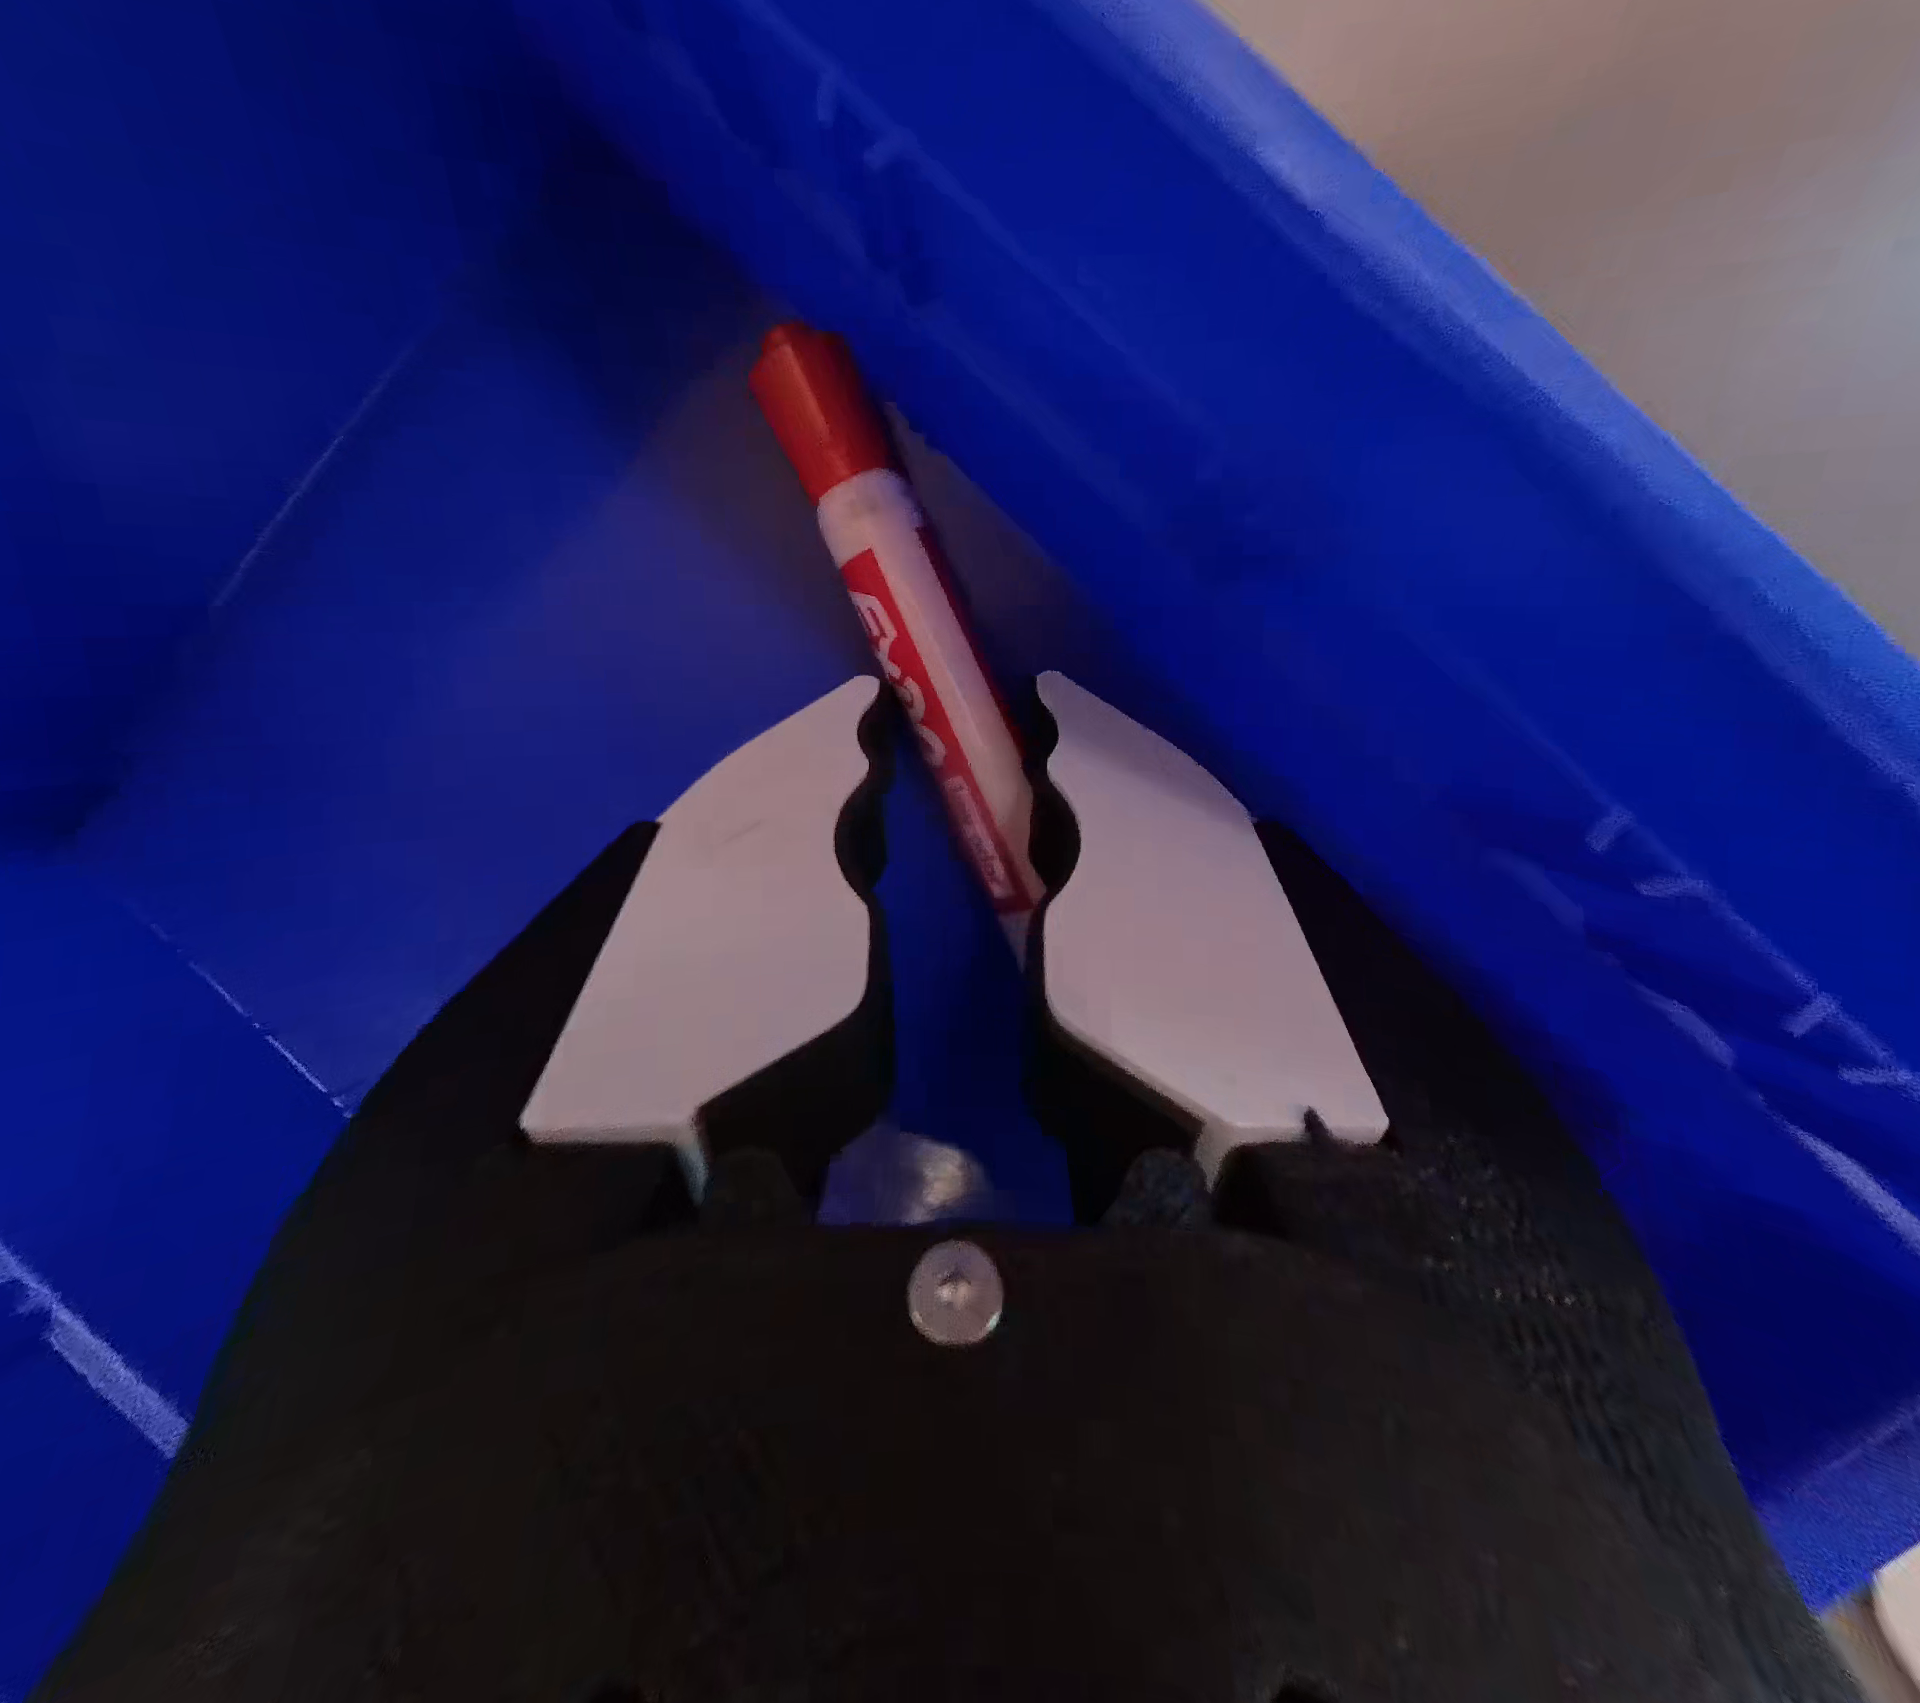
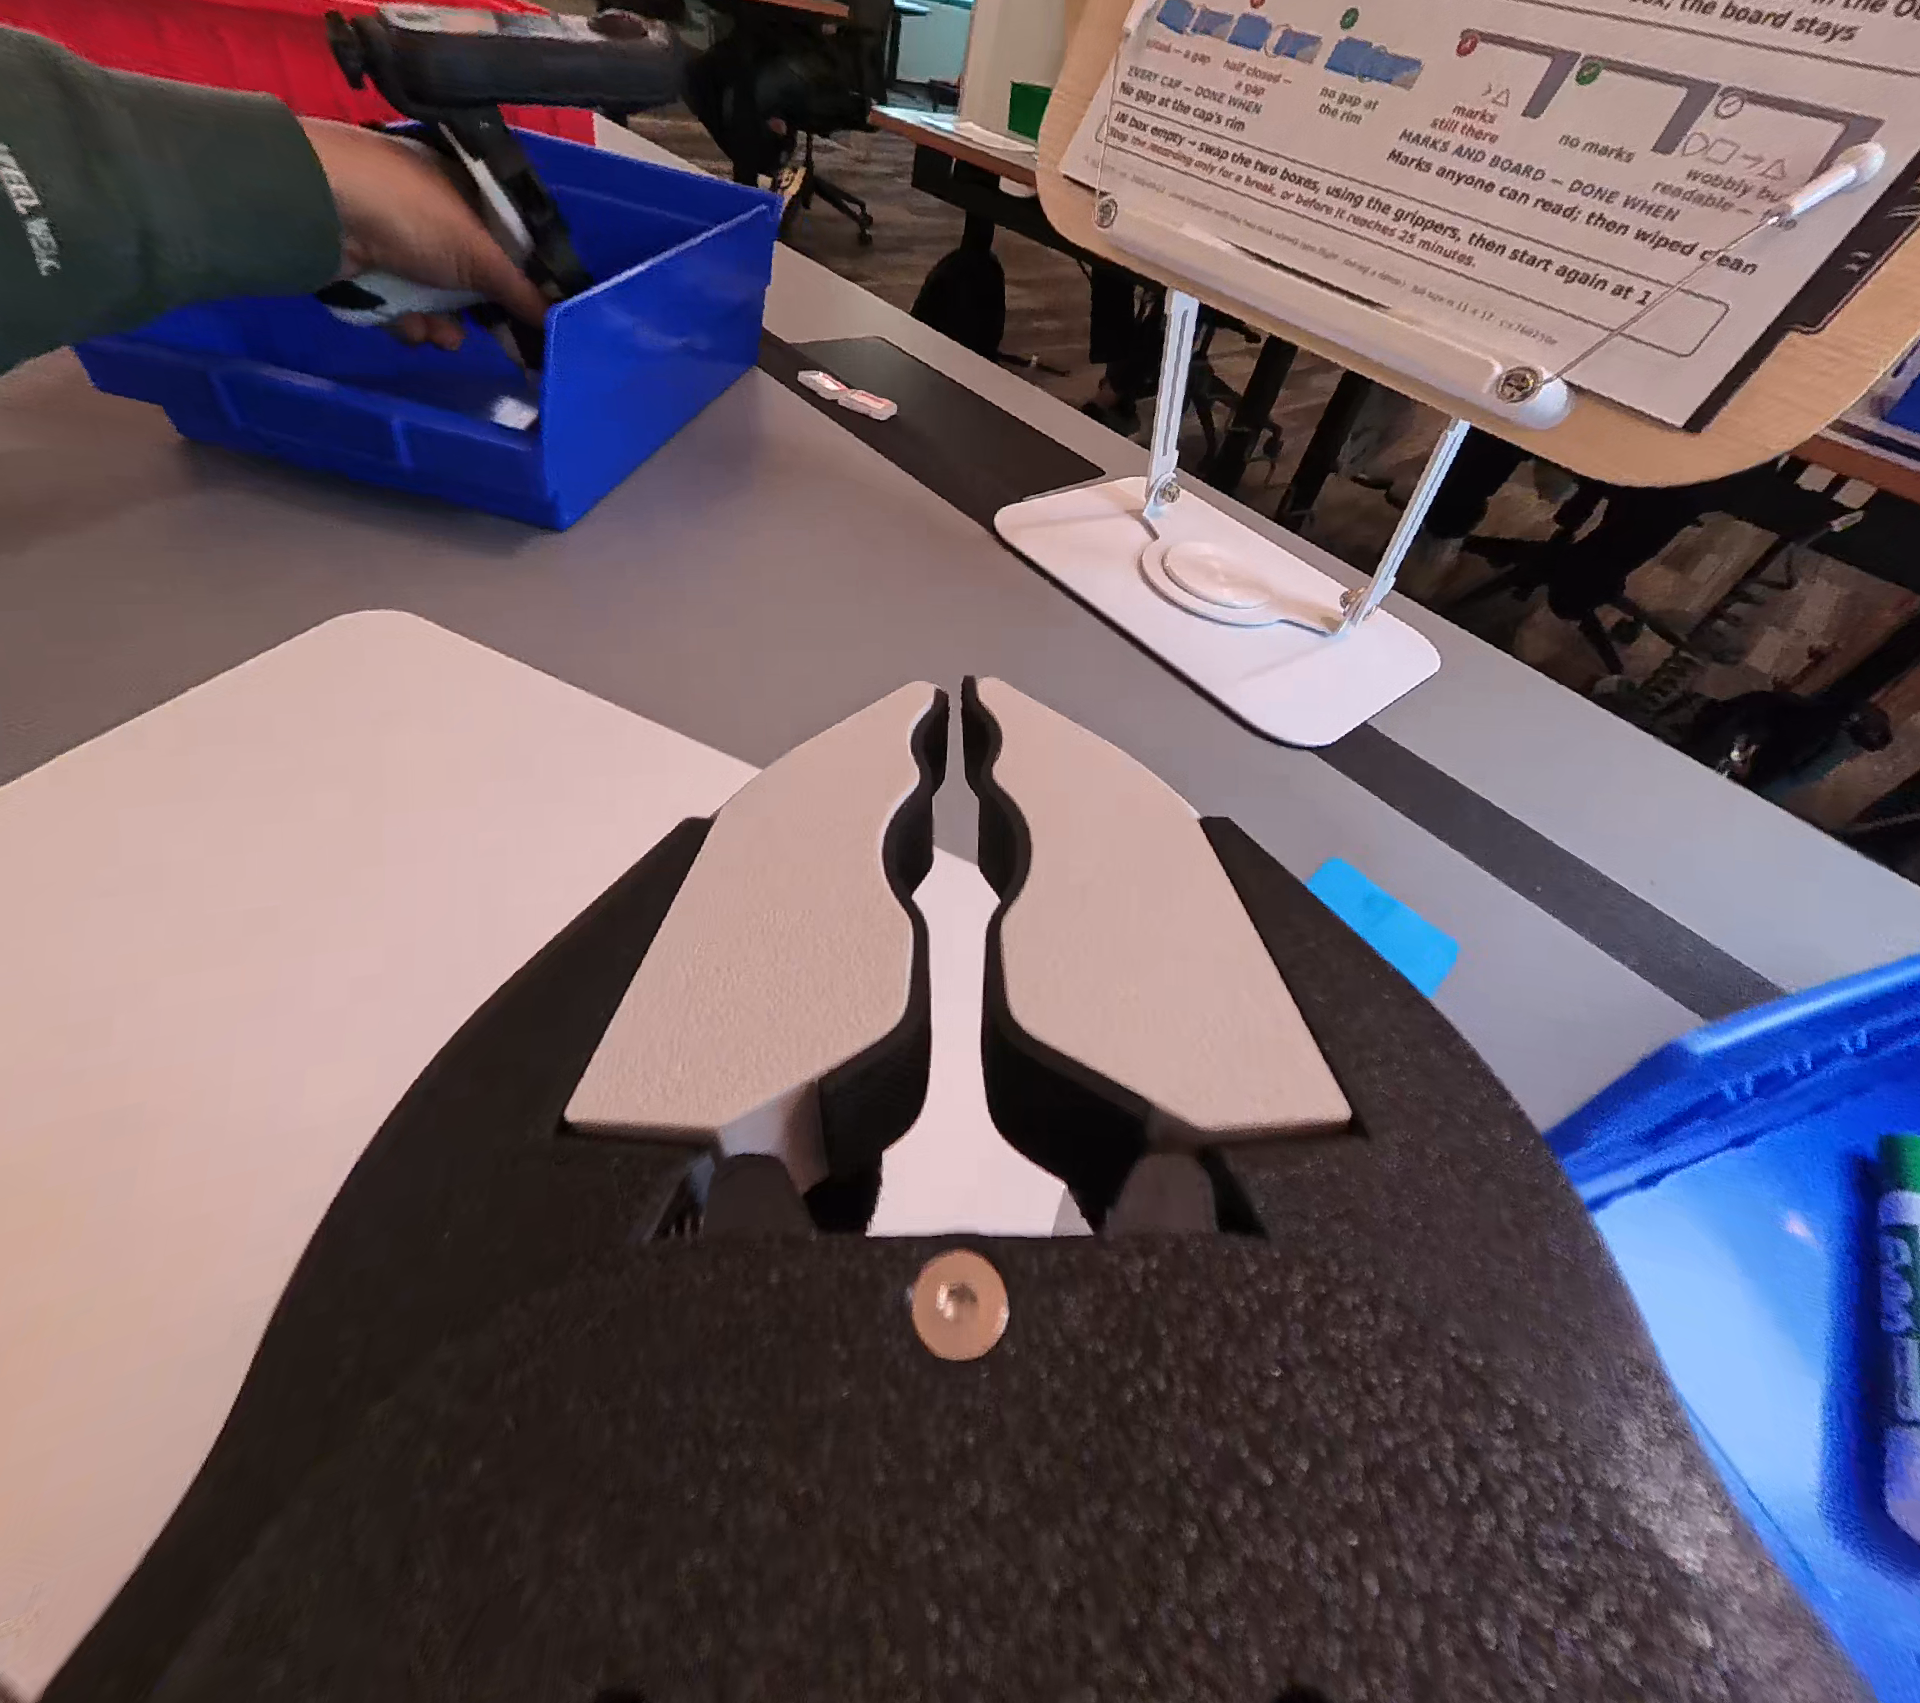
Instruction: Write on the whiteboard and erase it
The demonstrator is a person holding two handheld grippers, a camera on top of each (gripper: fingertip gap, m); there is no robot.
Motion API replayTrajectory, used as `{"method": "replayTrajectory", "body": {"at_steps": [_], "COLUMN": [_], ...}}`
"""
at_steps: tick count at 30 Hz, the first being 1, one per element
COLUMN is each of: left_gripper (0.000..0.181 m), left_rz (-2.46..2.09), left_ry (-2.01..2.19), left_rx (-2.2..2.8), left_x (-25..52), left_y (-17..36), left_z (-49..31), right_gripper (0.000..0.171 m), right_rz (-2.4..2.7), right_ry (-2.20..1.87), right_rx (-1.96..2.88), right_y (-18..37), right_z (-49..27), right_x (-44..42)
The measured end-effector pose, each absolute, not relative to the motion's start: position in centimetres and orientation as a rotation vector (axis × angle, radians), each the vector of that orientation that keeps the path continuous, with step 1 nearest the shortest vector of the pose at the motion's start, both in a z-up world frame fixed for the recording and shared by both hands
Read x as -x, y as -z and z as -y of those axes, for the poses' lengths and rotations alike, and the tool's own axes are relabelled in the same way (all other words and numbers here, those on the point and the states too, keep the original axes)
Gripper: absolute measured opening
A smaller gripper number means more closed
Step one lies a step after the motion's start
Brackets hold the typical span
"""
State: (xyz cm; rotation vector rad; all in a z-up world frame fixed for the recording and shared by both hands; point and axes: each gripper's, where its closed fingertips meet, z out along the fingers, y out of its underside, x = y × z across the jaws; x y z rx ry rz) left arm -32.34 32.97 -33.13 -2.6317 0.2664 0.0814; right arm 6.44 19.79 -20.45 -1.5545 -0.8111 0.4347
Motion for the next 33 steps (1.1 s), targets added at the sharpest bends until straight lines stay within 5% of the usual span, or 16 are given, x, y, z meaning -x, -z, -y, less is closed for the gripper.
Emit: {"method": "replayTrajectory", "body": {"at_steps": [5,9,13,18,22,33], "left_gripper": [0.021,0.020,0.019,0.019,0.019,0.019], "left_rz": [-0.340,-0.324,-0.393,-0.397,-0.411,-0.399], "left_ry": [-0.213,-0.173,0.274,0.986,1.325,1.683], "left_rx": [2.461,2.196,1.777,1.327,1.168,1.104], "left_x": [34.3,33.8,25.6,14.4,7.7,1.2], "left_y": [30.7,23.4,12.7,2.9,1.2,4.3], "left_z": [-33.4,-33.3,-30.0,-20.9,-16.5,-13.8], "right_gripper": [0.002,0.002,0.004,0.028,0.045,0.035], "right_rz": [0.779,0.746,0.749,0.835,0.889,0.888], "right_ry": [-0.477,-0.499,-0.607,-0.784,-0.703,-0.417], "right_rx": [1.481,1.437,1.392,1.283,1.185,1.093], "right_y": [18.1,16.0,14.1,12.1,10.2,8.6], "right_z": [-20.3,-20.4,-19.6,-16.5,-14.3,-13.2], "right_x": [-6.2,-6.1,-4.1,1.0,3.9,3.1]}}
